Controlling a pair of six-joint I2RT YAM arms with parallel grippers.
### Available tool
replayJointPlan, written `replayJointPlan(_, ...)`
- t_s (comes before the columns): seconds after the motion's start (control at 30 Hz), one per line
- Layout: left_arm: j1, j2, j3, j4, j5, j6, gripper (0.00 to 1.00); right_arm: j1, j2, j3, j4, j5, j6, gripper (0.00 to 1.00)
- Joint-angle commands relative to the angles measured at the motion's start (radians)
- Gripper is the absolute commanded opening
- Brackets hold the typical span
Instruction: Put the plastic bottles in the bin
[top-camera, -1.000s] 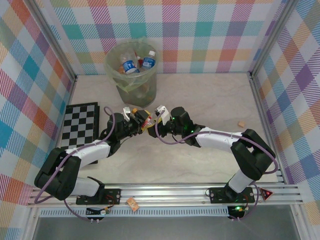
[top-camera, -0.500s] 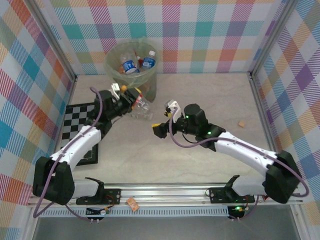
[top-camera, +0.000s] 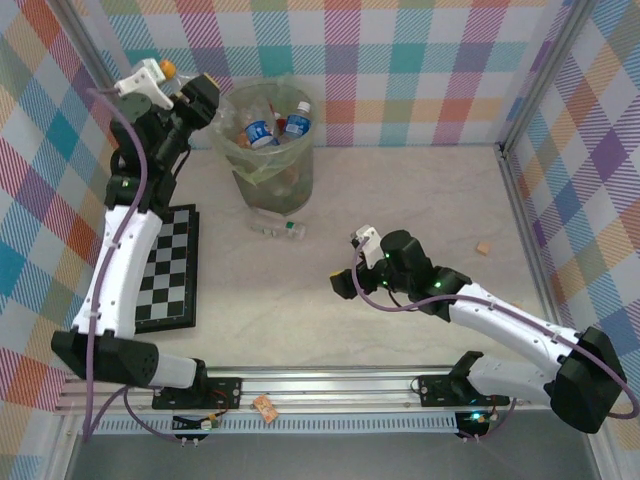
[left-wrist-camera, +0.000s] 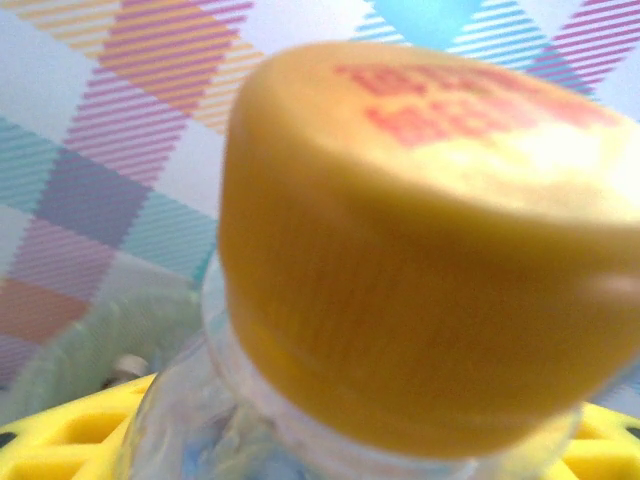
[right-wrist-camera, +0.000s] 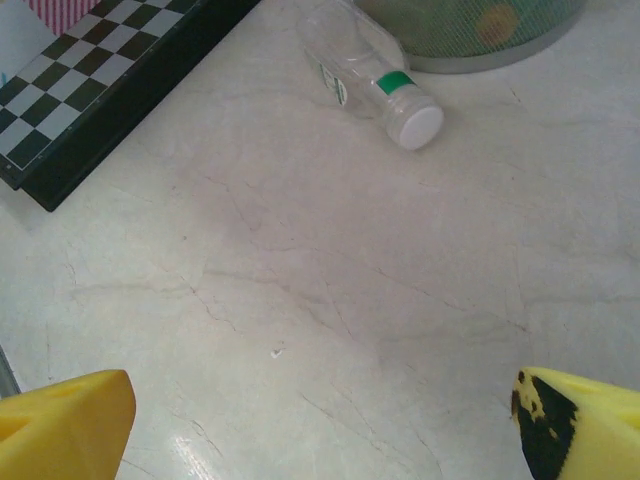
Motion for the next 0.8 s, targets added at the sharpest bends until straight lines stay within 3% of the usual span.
replayJointPlan(0.0, 0.02, 0.135, 0.095, -0.05, -0.111, 0.149, 0.36, -0.002, -0.047, -0.016, -0.033, 0.029, 0.019, 0.96)
replayJointPlan(0.4, 0.021, 0.498, 0.472, -0.262, -0.055, 0.27, 0.36, -0.002, -0.108, -0.08, -0.093, 0.036, 0.057, 0.95)
replayJointPlan(0.53, 0.021, 0.579, 0.586, -0.408, -0.051, 0.31, 0.36, -0.001, -0.116, -0.091, -0.099, 0.043, 0.06, 0.95)
replayJointPlan(0.77, 0.018, 0.746, 0.827, -0.641, 0.051, 0.33, 0.35, -0.001, -0.089, -0.088, -0.089, 0.04, 0.059, 0.95)
